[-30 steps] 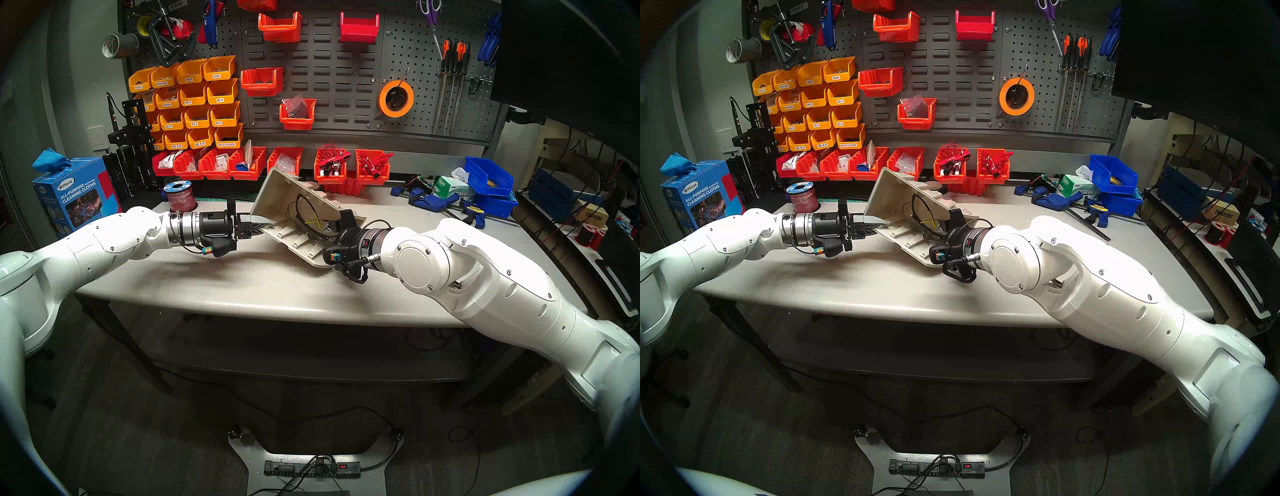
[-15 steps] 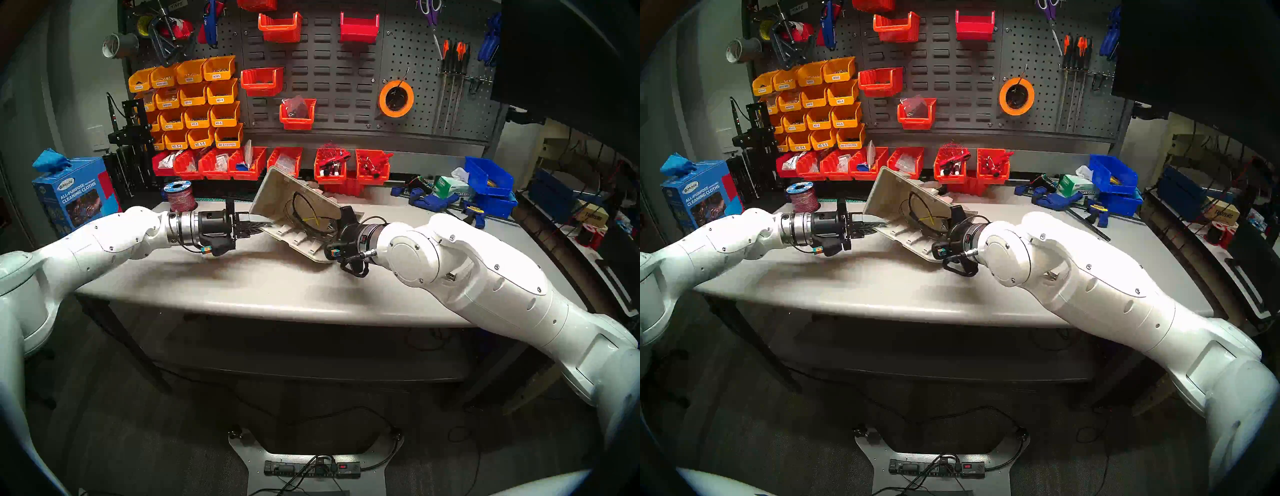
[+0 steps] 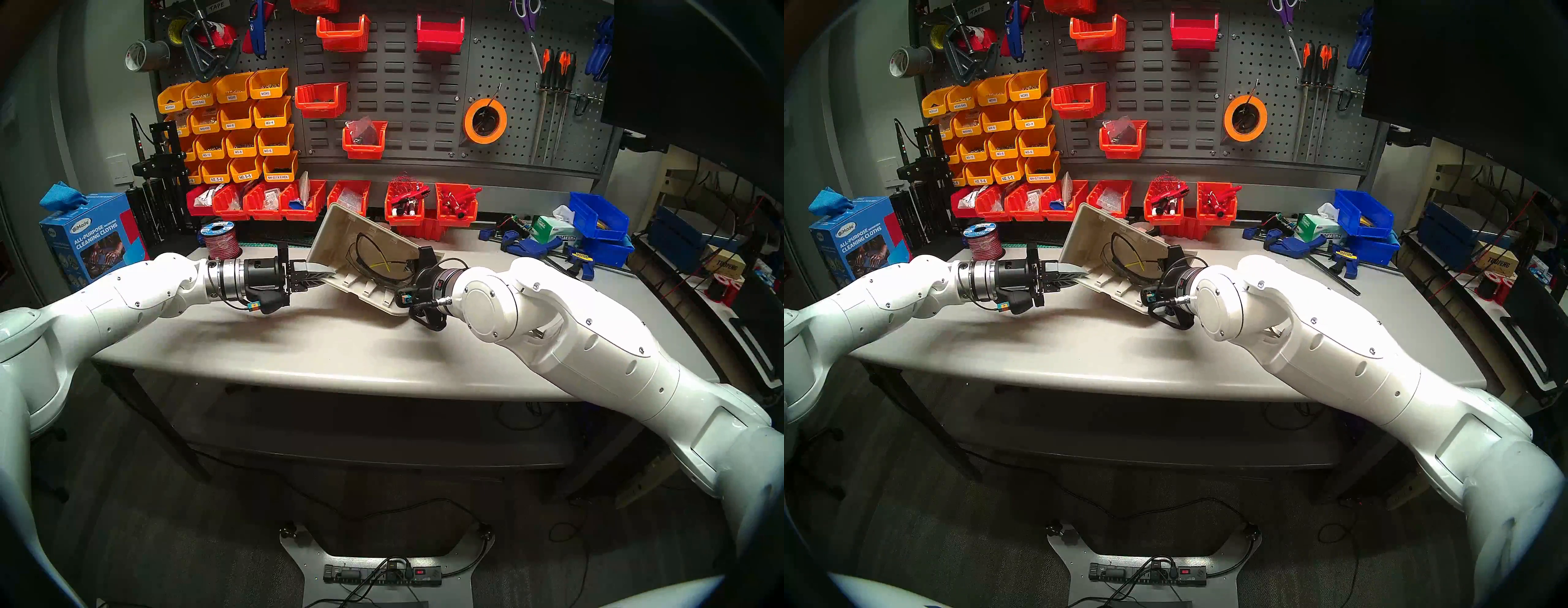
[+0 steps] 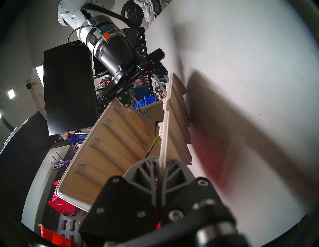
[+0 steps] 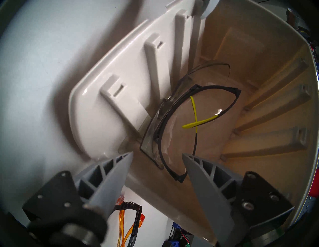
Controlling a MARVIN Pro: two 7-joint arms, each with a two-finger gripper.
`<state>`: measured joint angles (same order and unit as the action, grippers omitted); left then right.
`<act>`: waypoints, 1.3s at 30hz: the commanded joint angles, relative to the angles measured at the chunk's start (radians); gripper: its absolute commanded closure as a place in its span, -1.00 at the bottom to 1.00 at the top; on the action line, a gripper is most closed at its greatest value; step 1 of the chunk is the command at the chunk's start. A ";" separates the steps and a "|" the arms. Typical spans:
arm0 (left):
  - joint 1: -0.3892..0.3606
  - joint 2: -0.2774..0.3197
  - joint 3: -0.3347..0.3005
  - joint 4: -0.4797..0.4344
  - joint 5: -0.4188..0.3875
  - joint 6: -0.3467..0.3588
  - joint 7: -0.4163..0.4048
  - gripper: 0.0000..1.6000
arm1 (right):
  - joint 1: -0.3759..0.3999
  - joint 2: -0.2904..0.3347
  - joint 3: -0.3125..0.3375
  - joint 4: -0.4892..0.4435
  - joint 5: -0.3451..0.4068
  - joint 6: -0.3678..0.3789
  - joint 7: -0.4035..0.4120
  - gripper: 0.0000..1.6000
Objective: Take out tools from the storage box
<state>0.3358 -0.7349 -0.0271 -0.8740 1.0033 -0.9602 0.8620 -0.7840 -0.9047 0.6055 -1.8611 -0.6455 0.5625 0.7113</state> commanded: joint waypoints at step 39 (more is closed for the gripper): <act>-0.038 -0.001 -0.002 -0.004 -0.024 0.000 0.086 1.00 | 0.007 -0.157 0.025 0.190 0.074 -0.001 -0.056 1.00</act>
<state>0.3288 -0.7300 -0.0205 -0.8767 1.0000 -0.9612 0.8626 -0.7863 -1.0617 0.6264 -1.6660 -0.5789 0.5876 0.6554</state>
